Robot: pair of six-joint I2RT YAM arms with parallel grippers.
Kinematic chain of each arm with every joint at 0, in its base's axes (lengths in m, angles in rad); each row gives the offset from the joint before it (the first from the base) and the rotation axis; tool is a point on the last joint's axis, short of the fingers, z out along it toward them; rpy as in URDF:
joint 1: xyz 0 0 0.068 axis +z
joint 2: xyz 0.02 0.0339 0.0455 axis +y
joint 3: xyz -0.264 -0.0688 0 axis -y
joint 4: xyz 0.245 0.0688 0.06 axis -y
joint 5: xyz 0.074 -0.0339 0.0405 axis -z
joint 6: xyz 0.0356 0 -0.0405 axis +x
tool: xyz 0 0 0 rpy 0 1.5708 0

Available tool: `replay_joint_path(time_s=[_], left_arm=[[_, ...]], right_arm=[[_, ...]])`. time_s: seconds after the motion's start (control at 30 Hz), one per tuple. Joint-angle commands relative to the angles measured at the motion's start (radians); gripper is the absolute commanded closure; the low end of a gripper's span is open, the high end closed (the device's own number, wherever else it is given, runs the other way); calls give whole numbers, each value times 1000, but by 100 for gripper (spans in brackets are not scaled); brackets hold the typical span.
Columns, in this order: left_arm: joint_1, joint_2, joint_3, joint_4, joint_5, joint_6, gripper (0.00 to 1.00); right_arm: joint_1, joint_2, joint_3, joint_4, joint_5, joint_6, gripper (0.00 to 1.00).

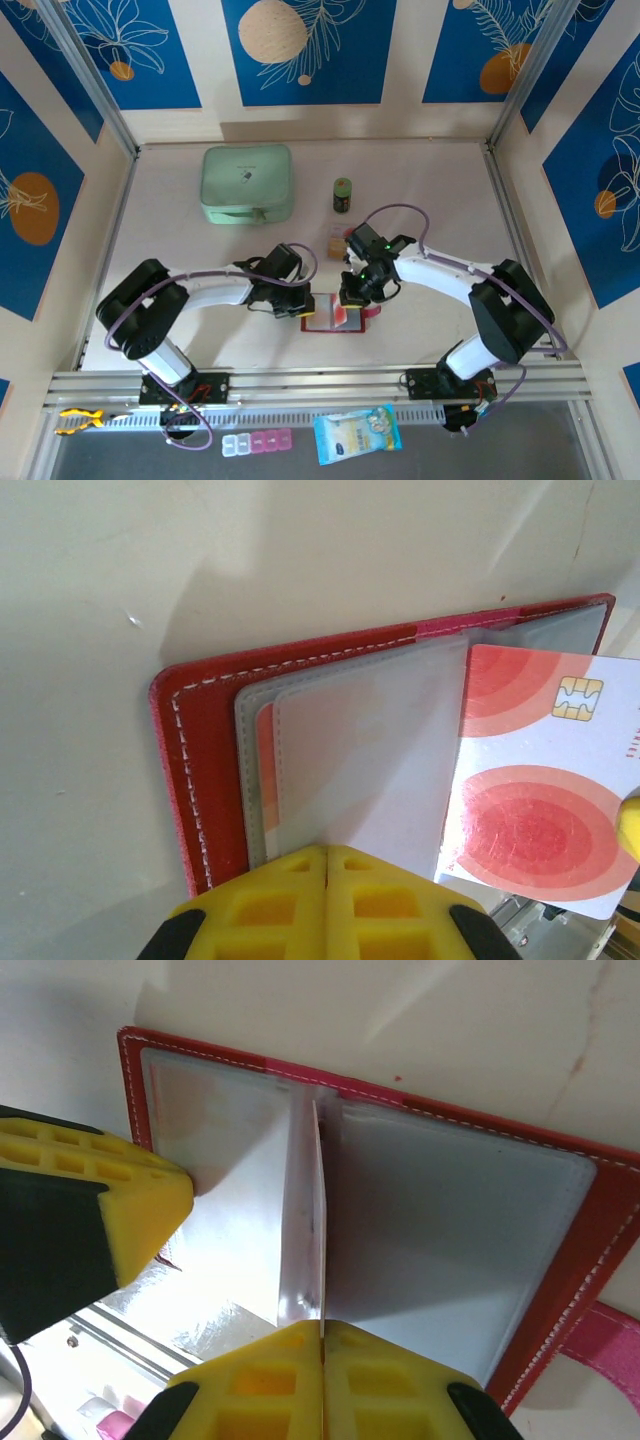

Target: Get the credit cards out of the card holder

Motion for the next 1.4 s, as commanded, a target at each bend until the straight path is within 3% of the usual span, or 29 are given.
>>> replay_joint_path(time_s=[0.0,0.17,0.47,0.93,1.13,1.37], left_arm=[[8,-5,-38,-34,-19,-19,97],[12,-8,-47,-22,-14,-23,97],[17,-2,-50,-11,-3,-21,97],[18,-19,-11,-46,-6,-9,95],[23,-55,18,-87,-17,3,92],[36,-105,21,-115,-43,16,89]], right_arm=[[21,34,40,-39,17,-7,93],[40,48,68,-61,36,14,86],[59,12,48,-75,54,56,85],[61,-46,70,-117,93,38,96],[8,-87,130,-186,64,-133,97],[-20,-61,235,-292,78,-558,100]])
